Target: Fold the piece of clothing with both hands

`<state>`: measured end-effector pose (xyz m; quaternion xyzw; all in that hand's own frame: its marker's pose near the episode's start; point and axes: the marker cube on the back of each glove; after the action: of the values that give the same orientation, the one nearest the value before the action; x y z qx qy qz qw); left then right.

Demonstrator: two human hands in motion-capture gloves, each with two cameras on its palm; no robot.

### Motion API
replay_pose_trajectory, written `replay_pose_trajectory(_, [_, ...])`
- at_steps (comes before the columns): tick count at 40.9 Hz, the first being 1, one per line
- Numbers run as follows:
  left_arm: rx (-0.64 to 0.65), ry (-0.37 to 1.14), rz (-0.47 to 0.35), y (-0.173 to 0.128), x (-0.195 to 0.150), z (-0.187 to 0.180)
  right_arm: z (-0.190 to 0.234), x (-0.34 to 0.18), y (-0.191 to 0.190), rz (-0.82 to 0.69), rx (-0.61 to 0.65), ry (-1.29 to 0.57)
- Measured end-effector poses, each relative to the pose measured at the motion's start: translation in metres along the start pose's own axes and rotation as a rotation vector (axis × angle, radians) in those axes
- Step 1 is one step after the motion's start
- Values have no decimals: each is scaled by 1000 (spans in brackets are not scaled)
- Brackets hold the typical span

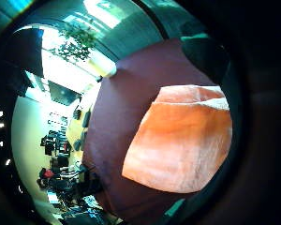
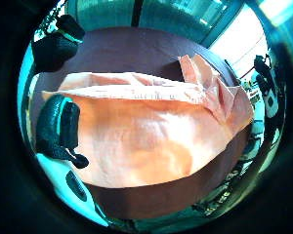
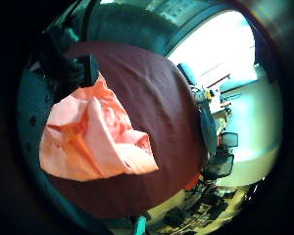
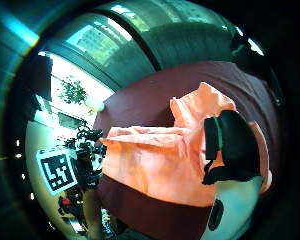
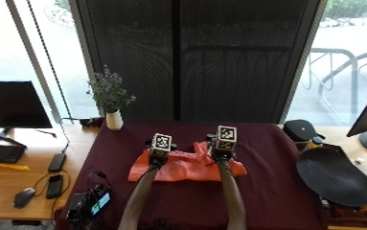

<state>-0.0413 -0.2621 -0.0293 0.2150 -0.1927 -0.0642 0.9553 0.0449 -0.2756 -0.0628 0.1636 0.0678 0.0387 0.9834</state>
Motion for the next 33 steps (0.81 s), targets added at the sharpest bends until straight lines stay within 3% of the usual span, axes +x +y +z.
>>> replay_pose_trajectory(3, [62,79,15,-2,12,-7,7,22,25,78,-104,-11])
replay_pose_trajectory(8, [-87,39,26,35,6,-5,52,59,62,237,-305,-180])
replay_pose_trajectory(15, [-122,83,64,61,20,19,40,91,117,436,-380,-354])
replay_pose_trajectory(20, [-190,62,41,73,9,49,41,127,145,708,-422,-210])
replay_pose_trajectory(23, [-314,94,10,89,4,63,48,134,154,787,-511,-226])
replay_pose_trajectory(26, [-516,154,-15,113,5,72,53,127,153,788,-584,-379])
replay_pose_trajectory(29, [-642,212,-31,125,6,76,57,122,141,750,-510,-508])
replay_pose_trajectory(33, [-719,281,-45,132,6,78,61,120,135,774,-448,-602])
